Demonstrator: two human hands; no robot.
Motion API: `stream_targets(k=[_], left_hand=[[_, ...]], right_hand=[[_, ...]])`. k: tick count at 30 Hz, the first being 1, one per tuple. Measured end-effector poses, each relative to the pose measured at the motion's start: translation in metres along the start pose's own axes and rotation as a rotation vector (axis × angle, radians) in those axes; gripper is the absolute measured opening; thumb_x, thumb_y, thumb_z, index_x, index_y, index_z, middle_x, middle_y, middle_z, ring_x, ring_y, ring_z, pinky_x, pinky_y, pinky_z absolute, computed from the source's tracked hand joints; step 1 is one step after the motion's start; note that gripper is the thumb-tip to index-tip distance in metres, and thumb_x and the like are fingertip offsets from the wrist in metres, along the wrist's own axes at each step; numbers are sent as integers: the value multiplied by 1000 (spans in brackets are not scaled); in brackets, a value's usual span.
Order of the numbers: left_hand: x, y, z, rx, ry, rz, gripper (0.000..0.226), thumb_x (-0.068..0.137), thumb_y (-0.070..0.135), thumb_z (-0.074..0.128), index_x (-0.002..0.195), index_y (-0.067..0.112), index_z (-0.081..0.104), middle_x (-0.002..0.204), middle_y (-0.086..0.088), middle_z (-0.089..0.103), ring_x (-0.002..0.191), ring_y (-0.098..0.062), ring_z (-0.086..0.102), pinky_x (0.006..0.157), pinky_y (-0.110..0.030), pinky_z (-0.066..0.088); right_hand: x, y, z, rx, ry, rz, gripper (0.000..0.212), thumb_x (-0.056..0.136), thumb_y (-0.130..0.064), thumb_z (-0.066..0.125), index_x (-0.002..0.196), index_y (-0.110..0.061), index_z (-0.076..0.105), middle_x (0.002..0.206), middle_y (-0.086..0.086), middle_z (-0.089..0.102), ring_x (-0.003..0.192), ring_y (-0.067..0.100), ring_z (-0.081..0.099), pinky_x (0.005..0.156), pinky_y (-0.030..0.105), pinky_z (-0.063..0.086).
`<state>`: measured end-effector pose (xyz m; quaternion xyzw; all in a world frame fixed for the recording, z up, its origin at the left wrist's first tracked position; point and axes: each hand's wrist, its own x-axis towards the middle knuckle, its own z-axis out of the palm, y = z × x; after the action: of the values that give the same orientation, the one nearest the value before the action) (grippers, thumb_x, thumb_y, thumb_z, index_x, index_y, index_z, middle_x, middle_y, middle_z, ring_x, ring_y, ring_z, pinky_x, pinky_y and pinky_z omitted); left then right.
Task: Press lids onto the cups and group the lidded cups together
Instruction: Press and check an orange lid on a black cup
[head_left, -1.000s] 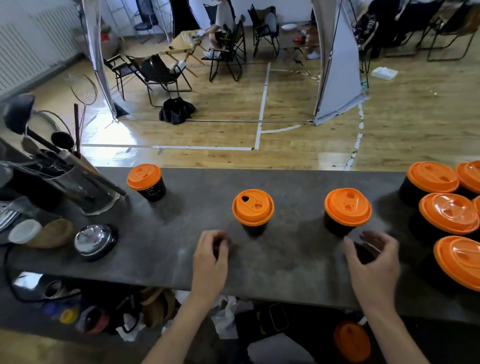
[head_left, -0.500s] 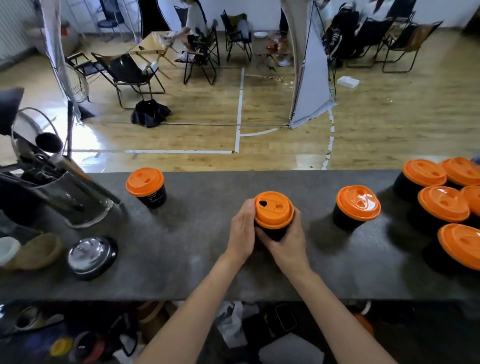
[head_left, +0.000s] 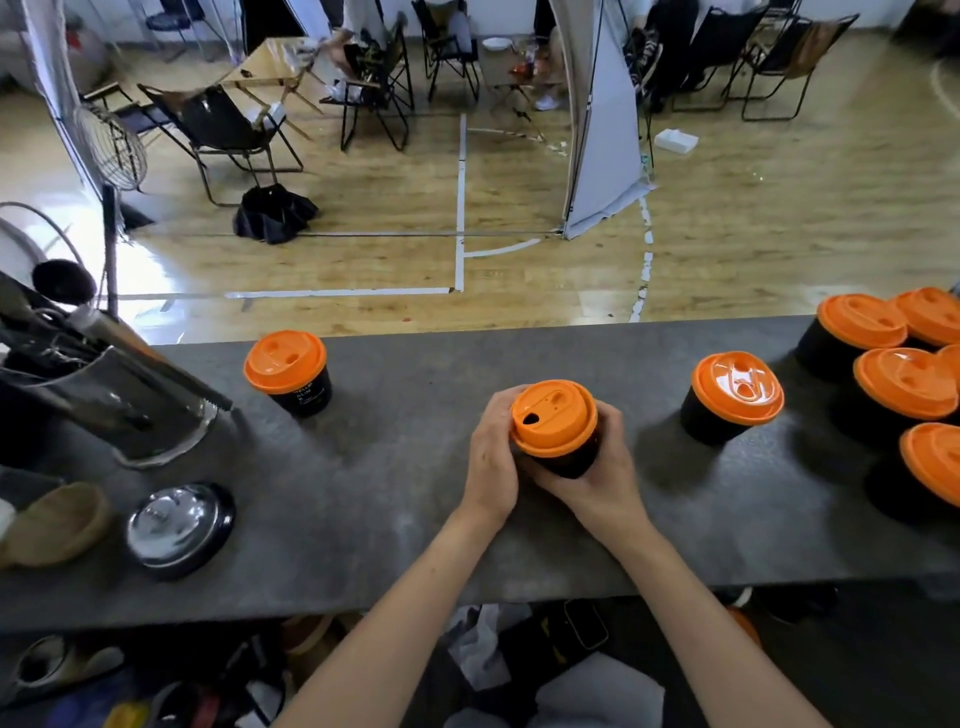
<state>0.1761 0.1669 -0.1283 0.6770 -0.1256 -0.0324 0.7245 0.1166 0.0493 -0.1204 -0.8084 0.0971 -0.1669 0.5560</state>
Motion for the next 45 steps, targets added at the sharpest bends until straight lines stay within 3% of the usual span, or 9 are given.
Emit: stream_targets(k=[4,10,18,22,25,29,39,41,45], left_hand=[[-1,4,2,-69,-33,-48,48,107,31,28,124,6,67,122,-10,72,117,-23,66,100,-31,50],[-3,7,2,-52,-50,-6,48,104,44,33,126,15,63,126,-9,67,120,-27,63,105,-41,49],[-2,9,1,-75,-70,-14,58,100,50,31,129,11,62,126,-5,68,119,-22,64,101,-28,48],[-2,6,2,-59,-70,-19,55,103,46,28,130,11,62,125,-5,68,120,-24,64,105,-37,49],[-1,7,0,-76,-69,-28,57,101,48,31,129,10,62,125,-6,69,120,-25,64,105,-39,49],[-1,11,-1,-122,-74,-50,60,98,51,34,124,6,65,121,-9,71,117,-23,66,101,-29,49],[-3,11,0,-83,-41,-57,43,103,29,30,114,7,66,110,-8,73,107,-21,69,94,-31,53],[-3,12,0,-106,-29,-61,43,105,31,29,112,8,66,108,-8,74,105,-20,69,92,-27,52],[-2,13,1,-90,-42,-60,46,106,34,30,114,9,67,111,-10,74,109,-24,69,96,-33,52]], right_hand=[[0,2,-1,-16,-58,18,82,60,-15,97,120,-26,43,111,-24,59,103,-18,57,85,5,43],[-1,-2,0,-9,-63,-9,86,58,-28,99,129,-19,51,121,-10,61,111,-6,58,90,7,43],[-2,3,-4,-37,-123,-18,85,63,-12,95,132,-19,46,117,-32,57,113,-9,57,92,10,44],[-3,-1,0,-28,-116,-29,88,63,-26,96,134,-24,46,127,-13,56,118,-5,56,95,12,45],[-2,-2,1,-31,-94,-25,85,62,-31,96,133,-24,48,125,-16,57,116,-5,56,93,11,45],[-1,4,-3,-51,-130,-29,83,63,-28,92,134,-28,49,127,-14,61,121,4,58,100,26,49],[-3,-1,0,-25,-59,-40,86,60,-30,98,127,-38,44,124,-13,59,115,-3,58,92,11,45],[-2,0,-2,-11,-45,-24,84,62,-27,97,126,-41,44,124,-16,61,115,-4,58,94,13,46],[-2,5,-4,-16,-100,-25,85,63,-24,96,132,-27,46,125,-14,63,118,1,60,99,27,50]])
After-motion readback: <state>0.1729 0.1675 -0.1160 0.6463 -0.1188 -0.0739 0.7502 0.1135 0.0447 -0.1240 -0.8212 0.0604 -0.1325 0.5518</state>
